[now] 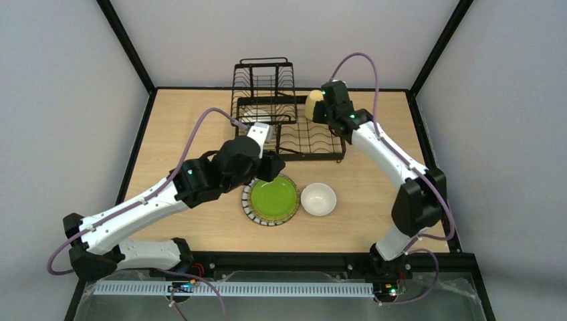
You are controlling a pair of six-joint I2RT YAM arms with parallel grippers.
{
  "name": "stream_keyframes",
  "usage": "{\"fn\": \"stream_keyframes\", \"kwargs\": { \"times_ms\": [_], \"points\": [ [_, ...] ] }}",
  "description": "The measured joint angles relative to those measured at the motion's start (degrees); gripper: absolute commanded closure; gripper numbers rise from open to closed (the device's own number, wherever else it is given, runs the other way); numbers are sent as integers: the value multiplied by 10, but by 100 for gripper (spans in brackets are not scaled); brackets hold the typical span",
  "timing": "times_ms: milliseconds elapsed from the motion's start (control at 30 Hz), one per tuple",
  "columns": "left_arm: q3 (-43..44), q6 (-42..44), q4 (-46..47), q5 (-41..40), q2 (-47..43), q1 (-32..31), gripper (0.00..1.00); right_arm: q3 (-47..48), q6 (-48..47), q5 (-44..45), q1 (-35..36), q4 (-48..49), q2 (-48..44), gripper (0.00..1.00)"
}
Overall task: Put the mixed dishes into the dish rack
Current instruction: Grab the bowl at the center of the board.
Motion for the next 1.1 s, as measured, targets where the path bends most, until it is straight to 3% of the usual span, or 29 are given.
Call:
{"fn": "stream_keyframes", "kwargs": {
  "times_ms": [200,267,733,1100],
  "points": [
    [-23,2,8,10,0,0,3,-52,-1,11,0,4,-56,48],
    [-33,2,9,12,-3,0,3,-84,2,11,0,-2,-71,43],
    [-98,3,10,44,-31,-2,3,-347,70,-31,0,-56,-273,38],
    [-100,14,18,66,-18,-3,3,-424,97,-76,16,-67,-309,37]
  ]
}}
